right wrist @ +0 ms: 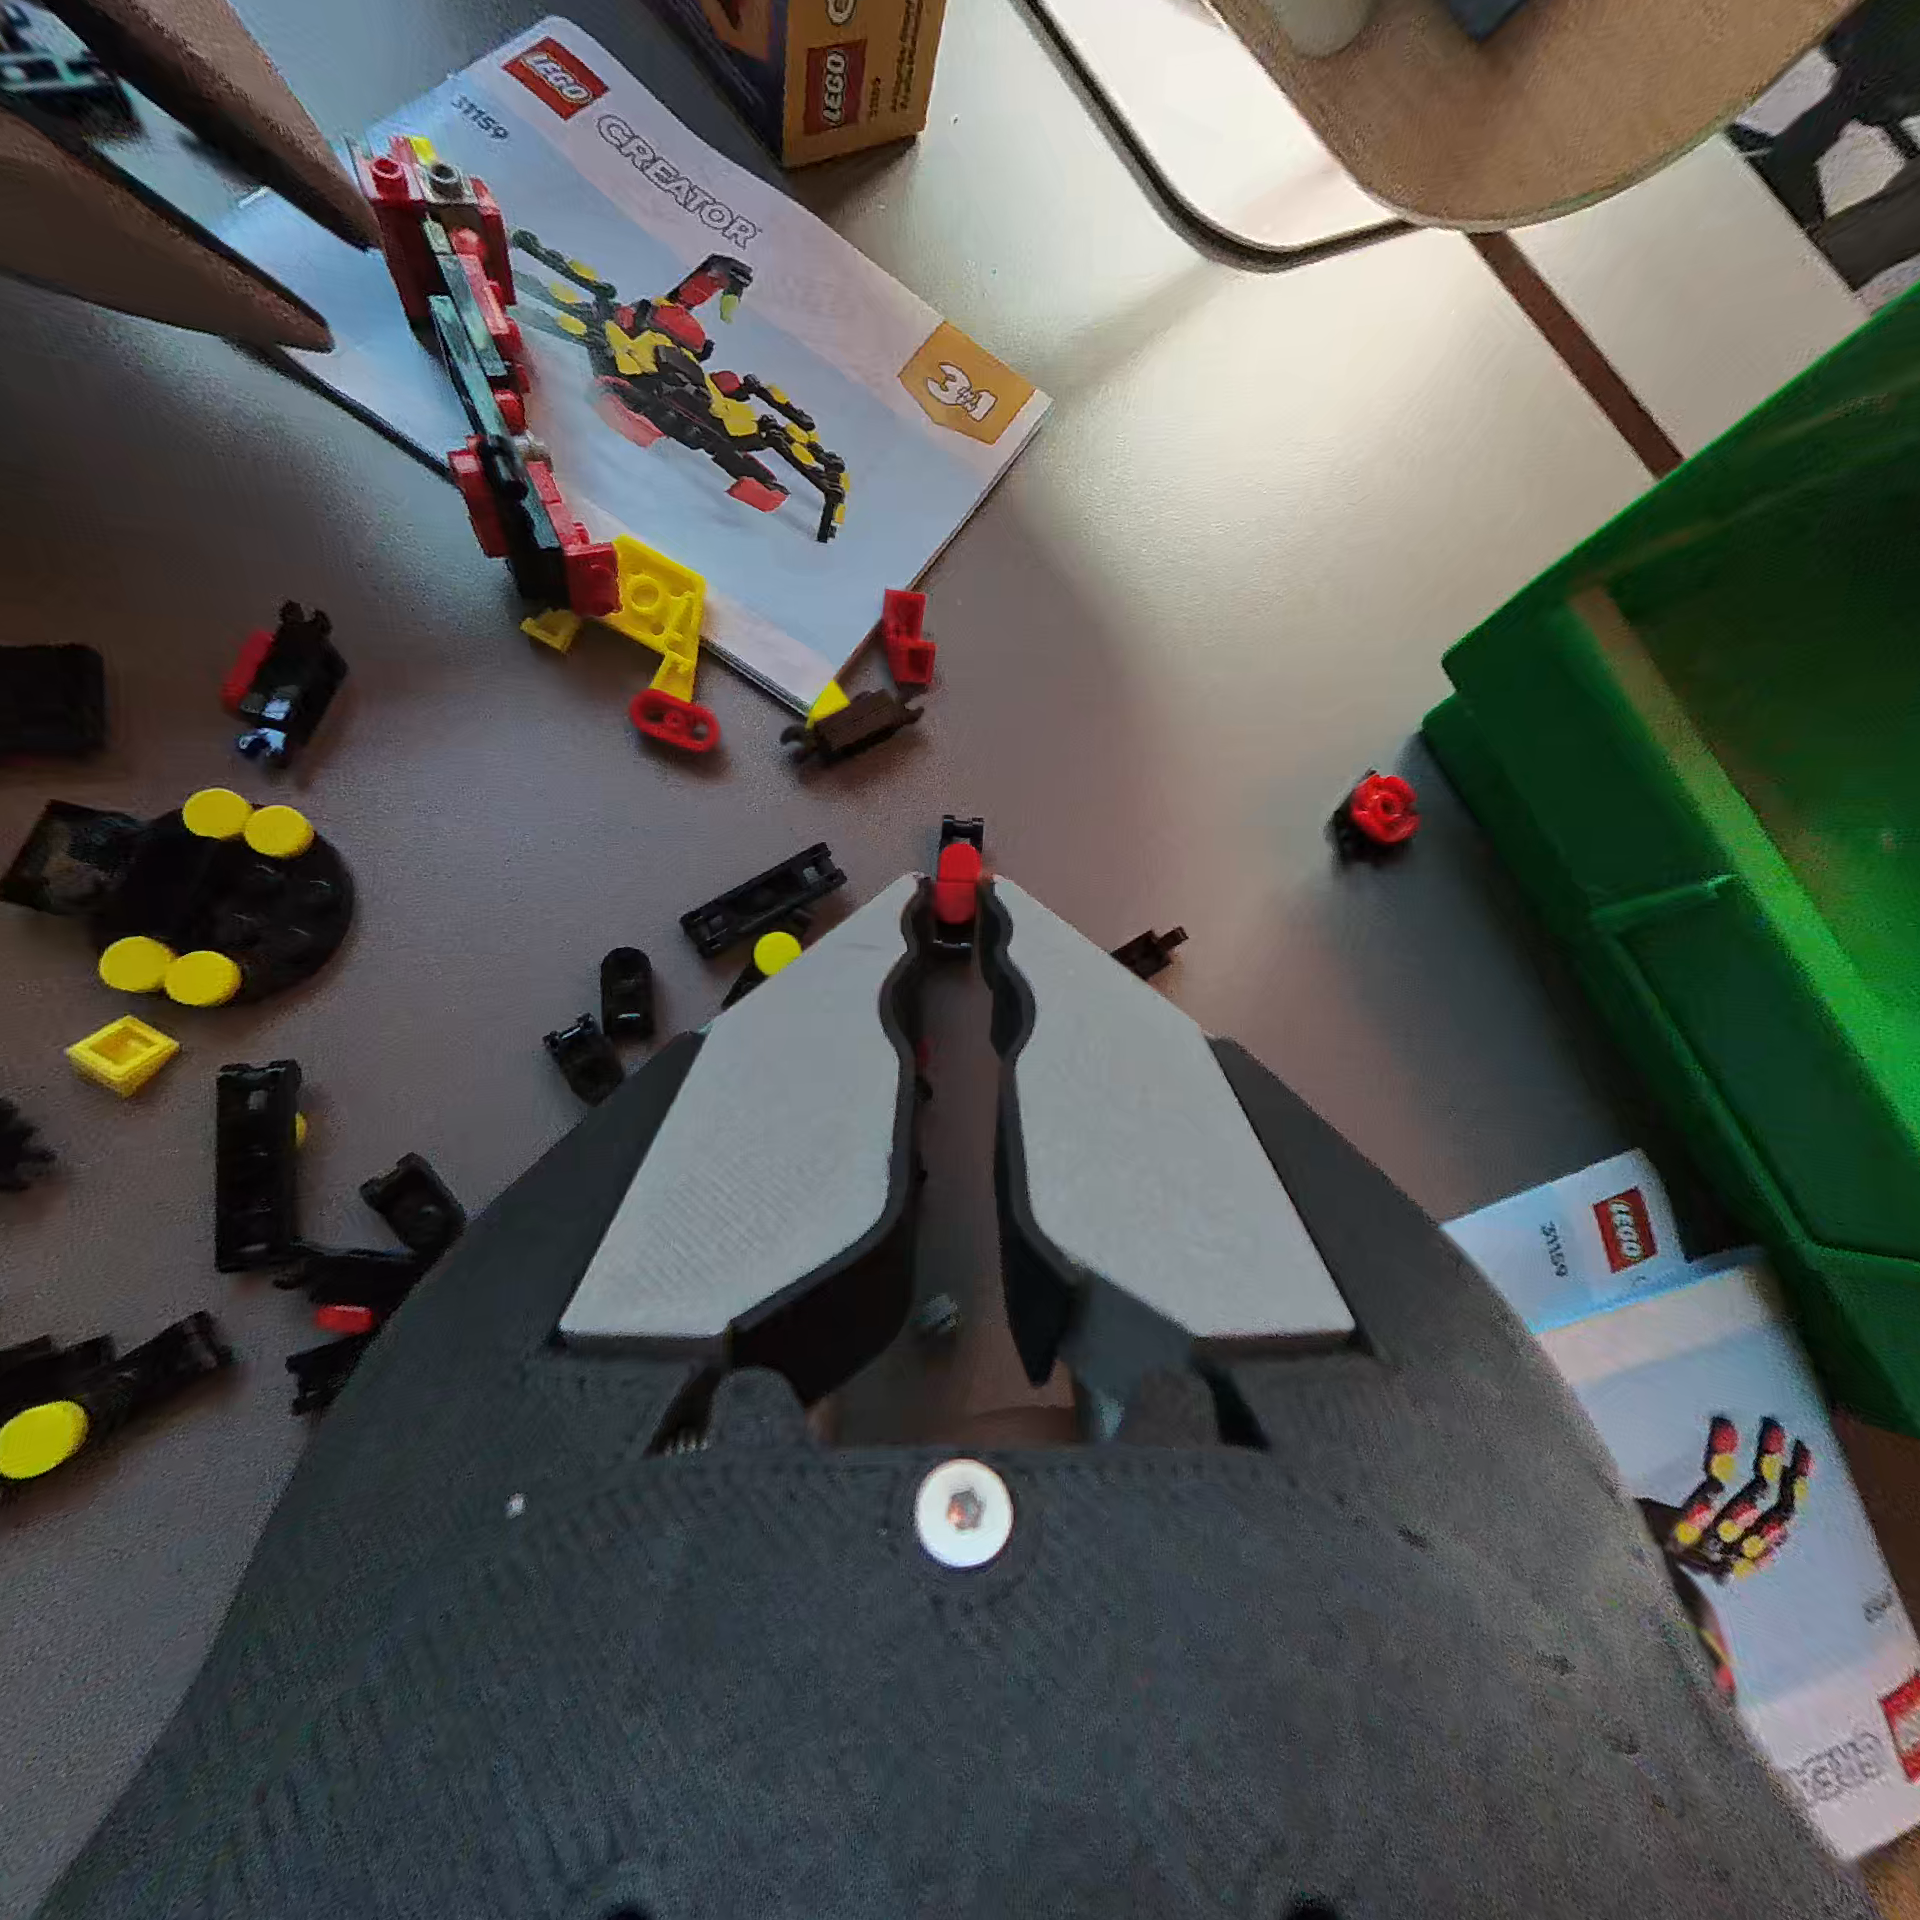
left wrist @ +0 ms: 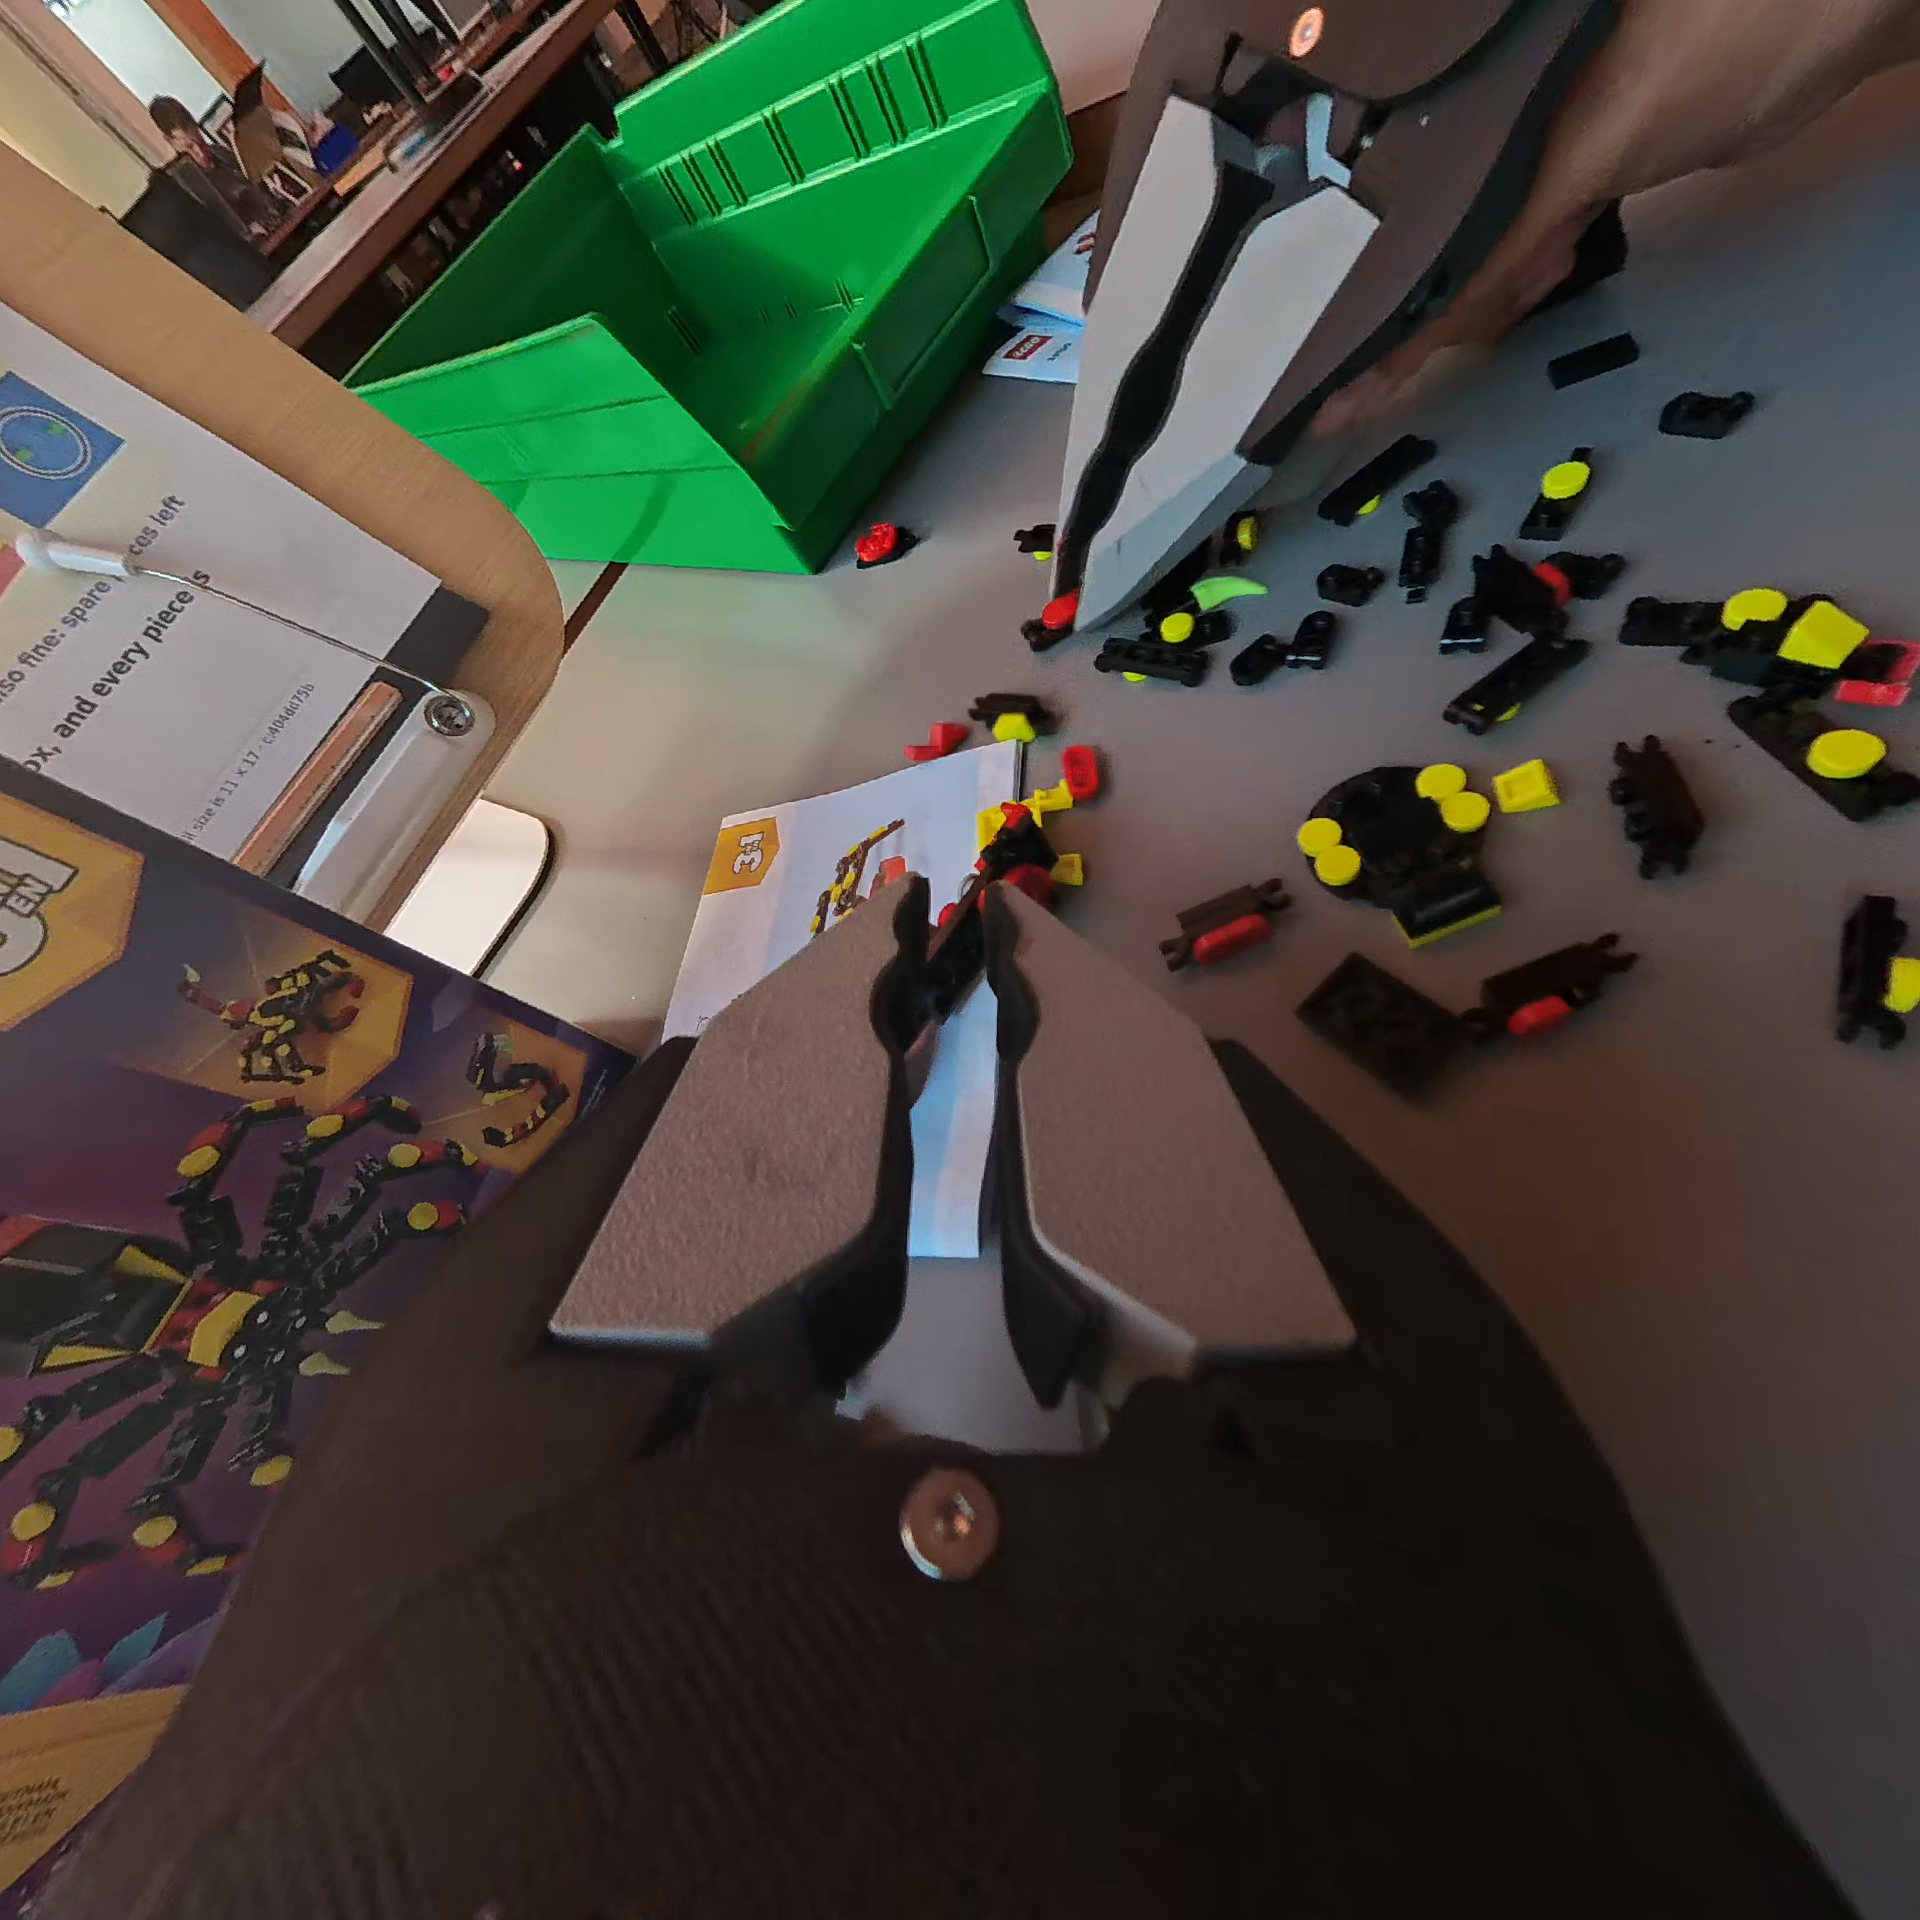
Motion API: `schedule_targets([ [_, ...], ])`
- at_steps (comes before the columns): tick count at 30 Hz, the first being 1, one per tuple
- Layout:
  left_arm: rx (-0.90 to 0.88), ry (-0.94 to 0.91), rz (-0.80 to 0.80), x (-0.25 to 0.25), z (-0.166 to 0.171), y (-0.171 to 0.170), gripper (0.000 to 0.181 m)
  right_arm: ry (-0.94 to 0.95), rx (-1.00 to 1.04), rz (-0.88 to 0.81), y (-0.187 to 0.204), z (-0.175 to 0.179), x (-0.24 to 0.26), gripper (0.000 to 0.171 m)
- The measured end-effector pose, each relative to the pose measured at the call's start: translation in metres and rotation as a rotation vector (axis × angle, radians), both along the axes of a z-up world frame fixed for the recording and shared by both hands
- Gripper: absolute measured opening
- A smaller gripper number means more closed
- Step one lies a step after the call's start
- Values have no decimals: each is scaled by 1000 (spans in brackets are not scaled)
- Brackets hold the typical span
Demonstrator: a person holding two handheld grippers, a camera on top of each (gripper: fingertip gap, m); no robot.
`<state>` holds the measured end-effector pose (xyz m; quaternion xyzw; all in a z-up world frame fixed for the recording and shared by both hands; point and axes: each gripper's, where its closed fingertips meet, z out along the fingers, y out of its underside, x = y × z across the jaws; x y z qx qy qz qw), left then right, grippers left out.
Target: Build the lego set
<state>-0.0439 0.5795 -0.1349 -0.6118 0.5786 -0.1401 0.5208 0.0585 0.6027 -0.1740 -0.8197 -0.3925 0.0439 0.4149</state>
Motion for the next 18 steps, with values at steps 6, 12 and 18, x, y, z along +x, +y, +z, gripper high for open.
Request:
schedule_targets([
  [6,-31,-28,7,-1,3,2,7,102,78,-32,6,19,7,5],
  [12,-38,-30,5,-1,2,3,8,249,213,190,-13,51,-22,5],
  [18,-259,-209,-88,3,20,-13,11,133,500,437,-50,70,-73,5],
])
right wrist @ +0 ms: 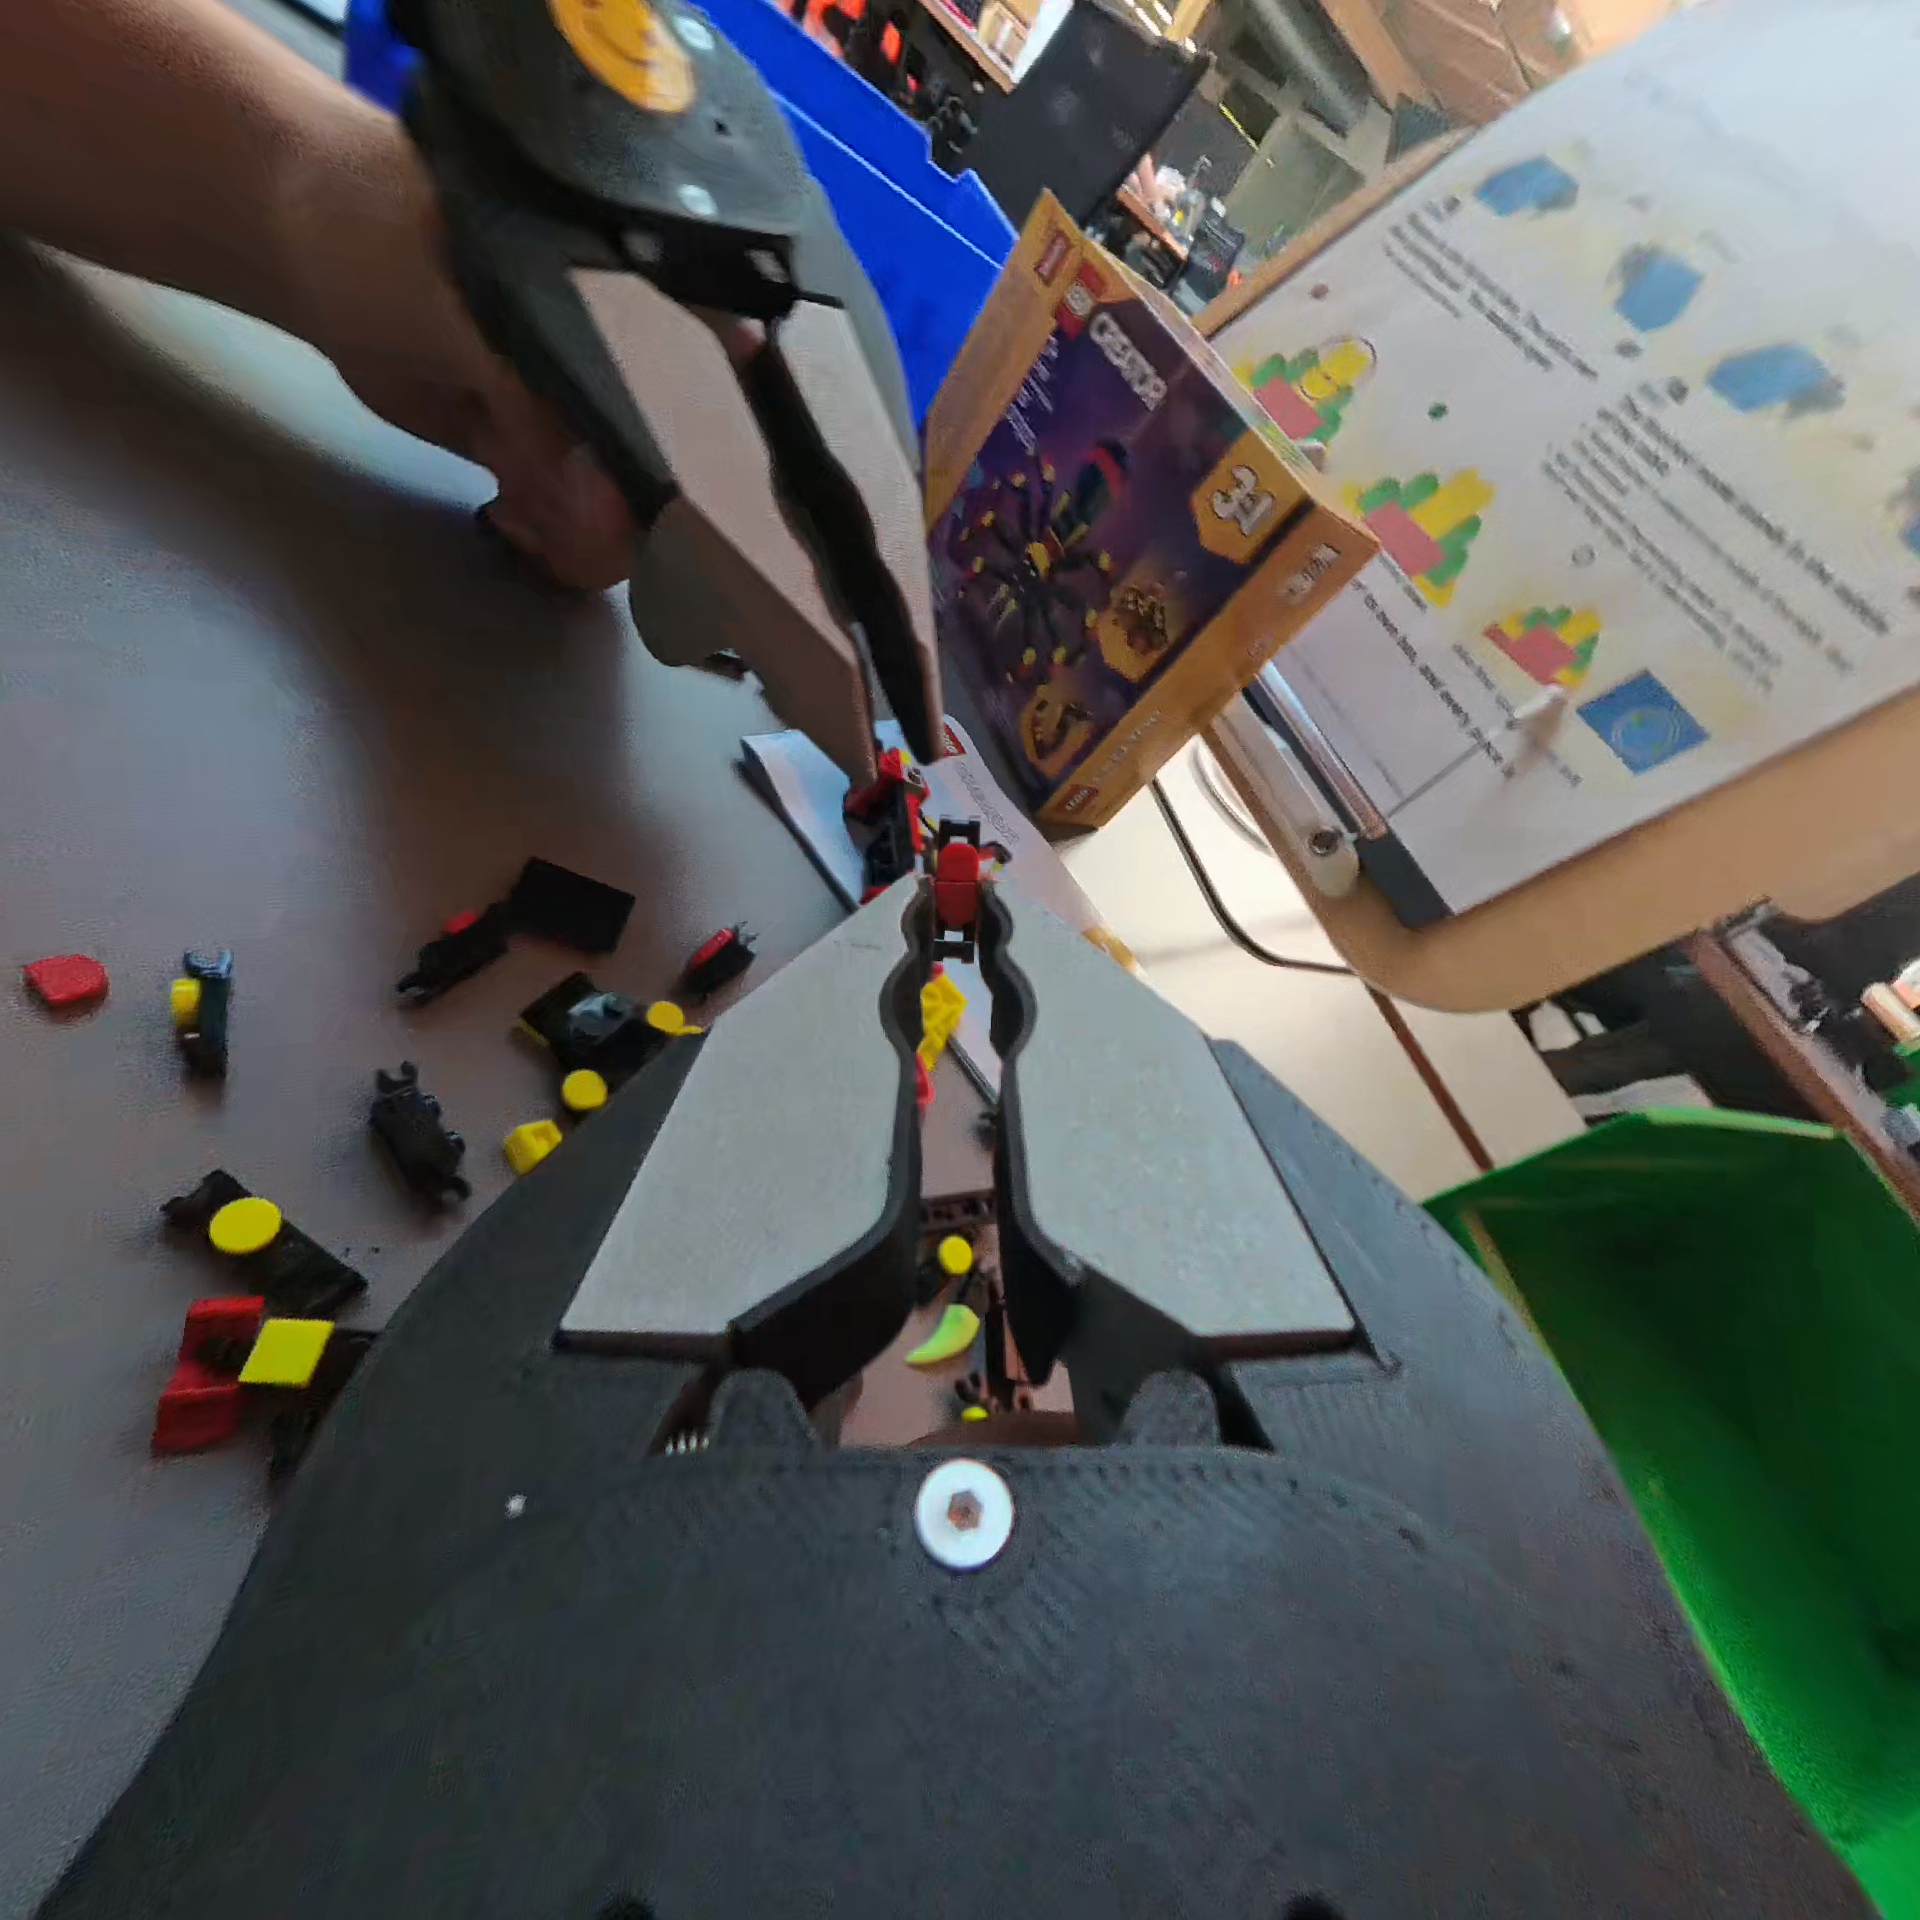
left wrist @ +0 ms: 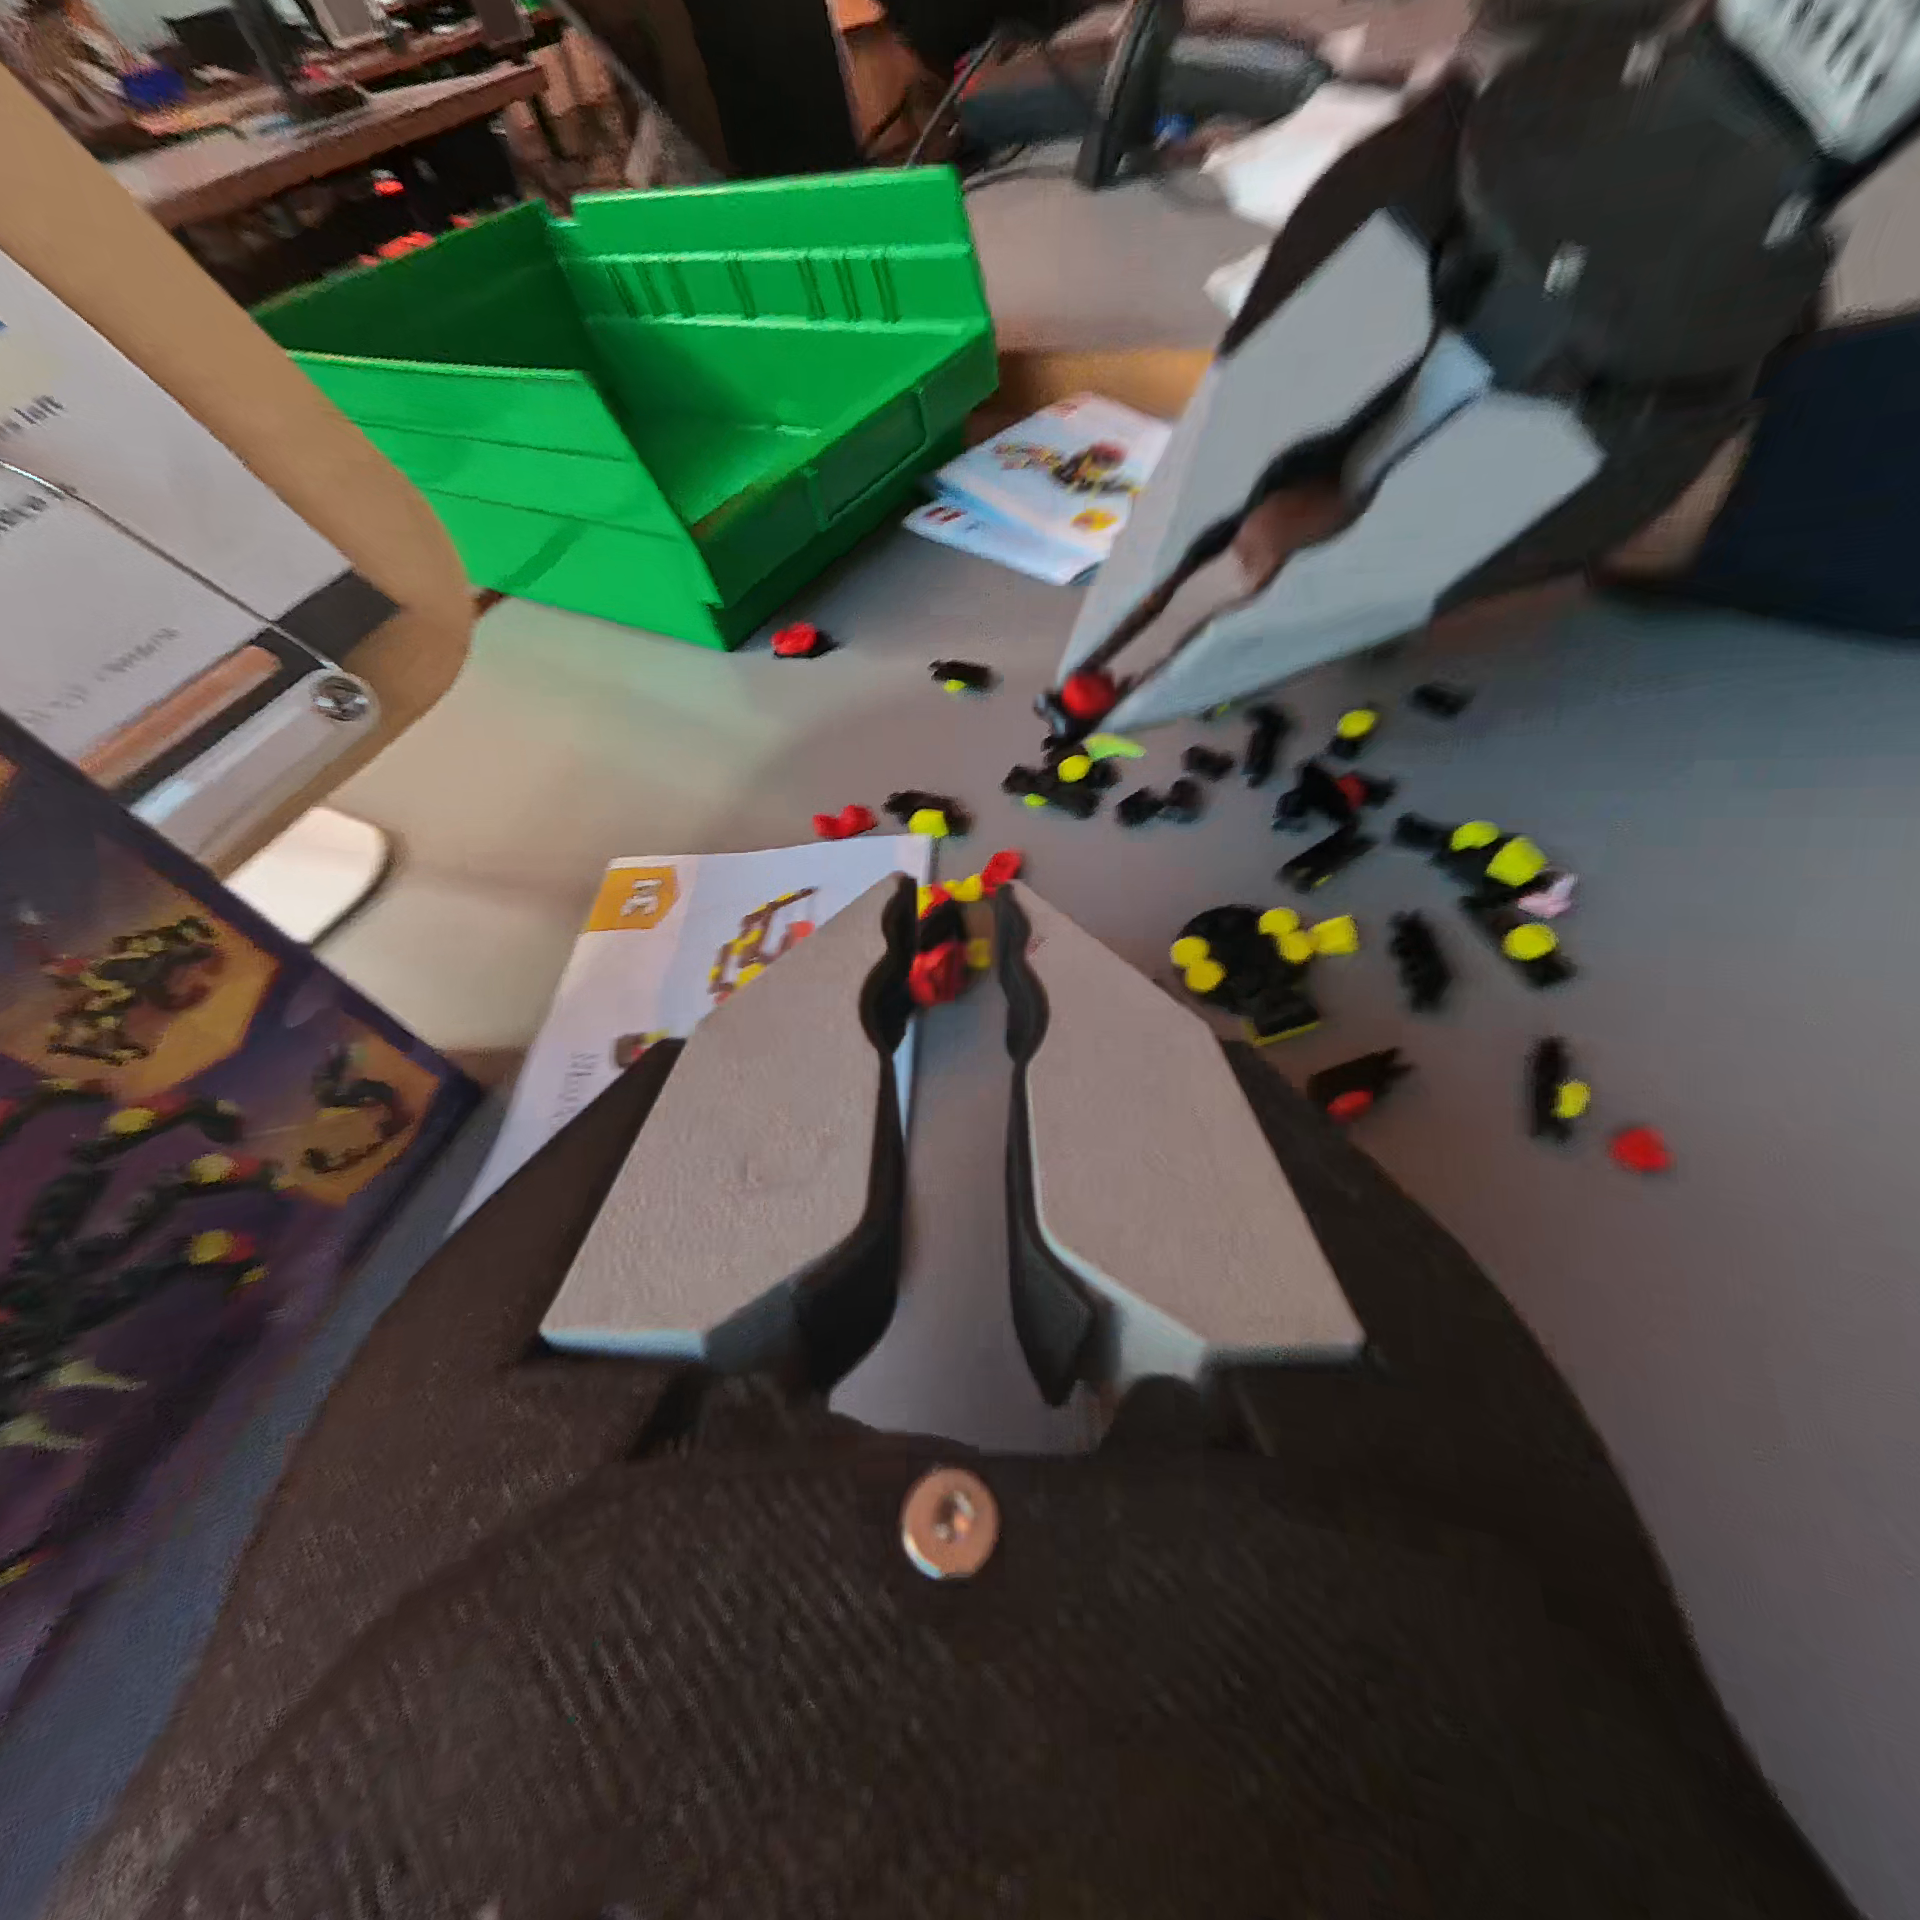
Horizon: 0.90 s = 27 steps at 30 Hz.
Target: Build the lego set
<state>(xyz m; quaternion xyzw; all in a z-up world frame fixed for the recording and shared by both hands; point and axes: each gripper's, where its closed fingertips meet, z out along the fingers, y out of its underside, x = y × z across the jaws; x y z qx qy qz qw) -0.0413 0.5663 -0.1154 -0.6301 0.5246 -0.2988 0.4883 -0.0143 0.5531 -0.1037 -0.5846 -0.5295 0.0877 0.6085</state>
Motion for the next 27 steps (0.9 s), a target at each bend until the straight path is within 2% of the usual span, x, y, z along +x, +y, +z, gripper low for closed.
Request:
schedule_targets([
  [4,-203,-121,-83,0,10,-9,25,-39,70,47,-14,1,-19,5],
  [7,-389,-182,-189,6,14,-28,27,-64,120,40,-17,3,-24,5],
  [9,-458,-206,-220,8,16,-32,21,-77,144,48,-20,4,-26,5],
  [11,-487,-252,-261,8,22,-37,5,-84,172,32,-19,7,-27,5],
  [14,-483,-249,-253,8,22,-37,5,-105,185,23,-19,6,-26,5],
  [17,-400,-199,-214,10,17,-36,3,-156,180,2,-18,1,-24,6],
  [19,-205,-120,-203,10,13,-37,4,-139,75,11,-19,-2,-23,5],
  [21,-73,-82,-183,11,16,-39,4,-78,12,30,-20,1,-23,5],
  [25,55,-95,-199,9,26,-43,5,81,-141,95,-26,12,-24,5],
  [27,212,-45,-188,8,27,-45,5,144,-226,128,-29,14,-24,5],
])
